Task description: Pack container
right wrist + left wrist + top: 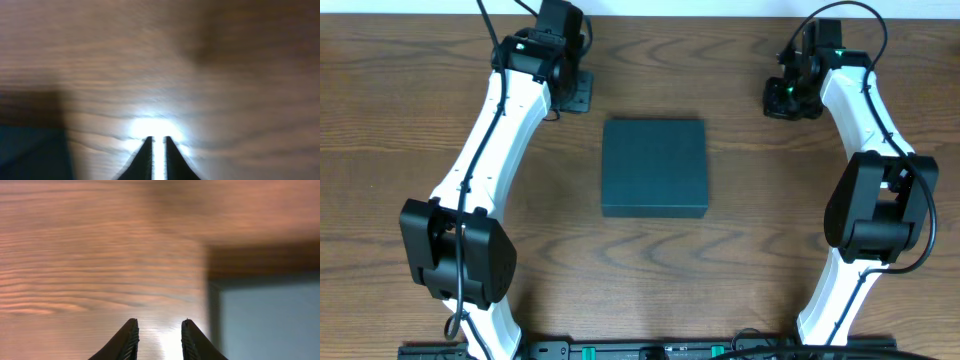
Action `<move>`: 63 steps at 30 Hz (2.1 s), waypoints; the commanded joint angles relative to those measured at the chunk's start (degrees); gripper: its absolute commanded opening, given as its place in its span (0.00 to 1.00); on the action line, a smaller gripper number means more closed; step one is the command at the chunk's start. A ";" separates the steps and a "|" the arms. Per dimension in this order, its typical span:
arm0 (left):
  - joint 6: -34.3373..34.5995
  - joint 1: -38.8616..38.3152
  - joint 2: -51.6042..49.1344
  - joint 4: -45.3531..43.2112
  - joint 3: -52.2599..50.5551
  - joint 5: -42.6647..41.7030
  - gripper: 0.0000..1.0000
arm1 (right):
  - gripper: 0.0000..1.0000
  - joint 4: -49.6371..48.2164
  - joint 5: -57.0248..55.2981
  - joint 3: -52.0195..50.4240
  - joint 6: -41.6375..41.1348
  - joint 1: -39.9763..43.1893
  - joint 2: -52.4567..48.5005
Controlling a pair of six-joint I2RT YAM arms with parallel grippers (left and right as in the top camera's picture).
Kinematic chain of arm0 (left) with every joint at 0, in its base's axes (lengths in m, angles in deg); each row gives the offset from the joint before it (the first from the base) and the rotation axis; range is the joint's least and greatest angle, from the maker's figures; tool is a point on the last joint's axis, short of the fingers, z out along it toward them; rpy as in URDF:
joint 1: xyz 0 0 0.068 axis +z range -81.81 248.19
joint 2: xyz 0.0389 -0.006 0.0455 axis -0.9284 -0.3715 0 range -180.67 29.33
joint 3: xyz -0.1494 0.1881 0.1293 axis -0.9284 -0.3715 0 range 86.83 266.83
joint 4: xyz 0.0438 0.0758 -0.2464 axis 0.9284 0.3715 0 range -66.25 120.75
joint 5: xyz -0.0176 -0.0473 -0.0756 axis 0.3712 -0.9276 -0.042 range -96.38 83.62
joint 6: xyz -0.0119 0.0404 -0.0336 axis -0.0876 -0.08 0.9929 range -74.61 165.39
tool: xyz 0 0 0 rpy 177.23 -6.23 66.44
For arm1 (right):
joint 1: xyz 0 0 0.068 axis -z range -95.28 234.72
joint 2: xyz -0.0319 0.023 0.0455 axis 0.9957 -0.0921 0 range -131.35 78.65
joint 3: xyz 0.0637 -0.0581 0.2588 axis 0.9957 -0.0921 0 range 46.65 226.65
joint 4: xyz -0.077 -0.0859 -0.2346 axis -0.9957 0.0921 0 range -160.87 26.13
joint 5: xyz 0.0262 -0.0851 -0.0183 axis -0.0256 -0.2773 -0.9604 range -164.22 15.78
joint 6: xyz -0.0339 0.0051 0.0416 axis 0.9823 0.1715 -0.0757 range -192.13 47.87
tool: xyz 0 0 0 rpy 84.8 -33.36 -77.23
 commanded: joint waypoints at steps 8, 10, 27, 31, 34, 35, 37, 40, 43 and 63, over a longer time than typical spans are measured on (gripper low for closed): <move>5.25 5.84 0.94 0.42 1.01 10.75 0.38 | 0.62 3.80 -14.75 0.59 0.28 -0.48 0.68; 5.92 6.99 0.94 0.83 1.01 10.75 0.41 | 0.75 3.74 -14.75 0.59 0.28 -0.72 0.68; 5.88 8.11 0.94 1.22 1.01 10.73 0.99 | 0.99 3.58 -14.75 0.59 0.28 -0.87 0.68; 5.88 8.11 0.94 1.20 1.01 10.73 0.98 | 0.99 3.58 -14.75 0.59 0.28 -0.87 0.68; 5.88 8.11 0.94 1.22 1.01 10.73 0.99 | 0.99 3.58 -14.75 0.59 0.28 -0.87 0.68; 5.88 8.11 0.94 1.22 1.01 10.73 0.99 | 0.99 3.58 -14.75 0.59 0.28 -0.87 0.68; 5.88 8.11 0.94 1.22 0.98 10.73 0.98 | 0.99 3.58 -14.75 0.59 0.28 -0.87 0.68; 5.88 8.11 0.94 1.22 1.01 10.73 0.99 | 0.99 3.58 -14.75 0.59 0.28 -0.87 0.68; 5.88 8.11 0.94 1.22 1.01 10.75 0.99 | 0.99 3.58 -14.75 0.59 0.28 -0.87 0.68; 5.88 8.11 0.94 1.22 1.01 10.73 0.99 | 0.99 3.58 -14.75 0.59 0.28 -4.02 13.07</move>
